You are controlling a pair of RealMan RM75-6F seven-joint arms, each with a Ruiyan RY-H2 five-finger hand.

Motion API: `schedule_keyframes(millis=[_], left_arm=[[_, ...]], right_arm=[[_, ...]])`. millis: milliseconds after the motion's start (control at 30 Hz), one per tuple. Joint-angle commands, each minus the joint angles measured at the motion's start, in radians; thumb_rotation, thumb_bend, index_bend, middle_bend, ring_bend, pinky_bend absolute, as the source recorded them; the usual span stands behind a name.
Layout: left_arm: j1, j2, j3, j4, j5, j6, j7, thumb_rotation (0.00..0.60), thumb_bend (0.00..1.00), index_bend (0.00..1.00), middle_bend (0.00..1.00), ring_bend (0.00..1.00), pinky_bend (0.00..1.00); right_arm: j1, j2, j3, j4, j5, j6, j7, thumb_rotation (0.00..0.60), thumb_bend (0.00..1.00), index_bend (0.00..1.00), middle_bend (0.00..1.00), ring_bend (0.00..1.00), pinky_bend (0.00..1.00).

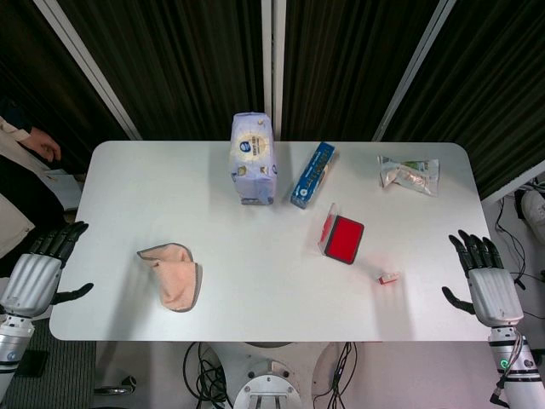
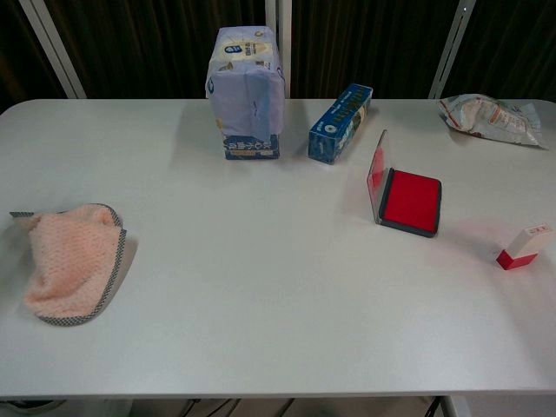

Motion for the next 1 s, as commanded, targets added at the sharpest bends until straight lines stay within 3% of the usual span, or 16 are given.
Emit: schedule_keyframes(millis=[33, 367, 600, 667, 767, 800, 900, 1000], left_arm=[[0.000, -0.002, 0.001, 0.001, 0.000, -0.002, 0.000, 0.595, 0.02, 0.07, 0.09, 0.08, 0.18], [-0.008, -0.003, -0.004, -0.001, 0.002, -0.005, 0.000, 0.596, 0.02, 0.07, 0.09, 0.08, 0.18], [-0.008, -0.005, 0.001, -0.002, 0.000, -0.013, 0.003, 0.598, 0.02, 0.07, 0.09, 0.08, 0.18], [-0.010, -0.006, 0.001, -0.002, -0.001, -0.016, 0.004, 0.595, 0.02, 0.07, 0.09, 0.08, 0.18], [-0.014, -0.007, 0.000, -0.007, 0.007, -0.016, 0.008, 0.594, 0.02, 0.07, 0.09, 0.08, 0.18], [-0.015, -0.007, 0.000, -0.008, 0.009, -0.016, 0.010, 0.594, 0.02, 0.07, 0.09, 0.08, 0.18], [-0.017, -0.008, 0.001, -0.011, 0.011, -0.017, 0.014, 0.598, 0.02, 0.07, 0.09, 0.08, 0.18], [-0.013, -0.012, 0.004, -0.006, 0.005, -0.018, 0.010, 0.596, 0.02, 0.07, 0.09, 0.08, 0.18]], right_arm=[[0.000, 0.000, -0.001, 0.000, 0.001, -0.001, 0.000, 0.600, 0.14, 0.00, 0.00, 0.00, 0.00], [0.007, 0.013, -0.001, -0.007, 0.007, -0.018, -0.022, 0.600, 0.14, 0.00, 0.00, 0.00, 0.00], [0.043, 0.008, -0.017, -0.019, -0.013, -0.072, -0.187, 0.600, 0.14, 0.00, 0.00, 0.00, 0.00], [0.066, 0.002, -0.019, -0.009, -0.046, -0.090, -0.216, 0.600, 0.15, 0.00, 0.00, 0.08, 0.12], [0.098, -0.006, -0.027, 0.002, -0.077, -0.130, -0.260, 0.600, 0.15, 0.00, 0.02, 0.48, 0.66], [0.110, -0.007, -0.030, 0.002, -0.080, -0.150, -0.277, 0.600, 0.15, 0.00, 0.03, 0.59, 0.76], [0.144, -0.032, -0.034, 0.023, -0.091, -0.202, -0.326, 0.600, 0.15, 0.00, 0.05, 0.70, 0.86], [0.165, -0.072, -0.040, 0.061, -0.096, -0.233, -0.329, 0.600, 0.15, 0.00, 0.05, 0.72, 0.87]])
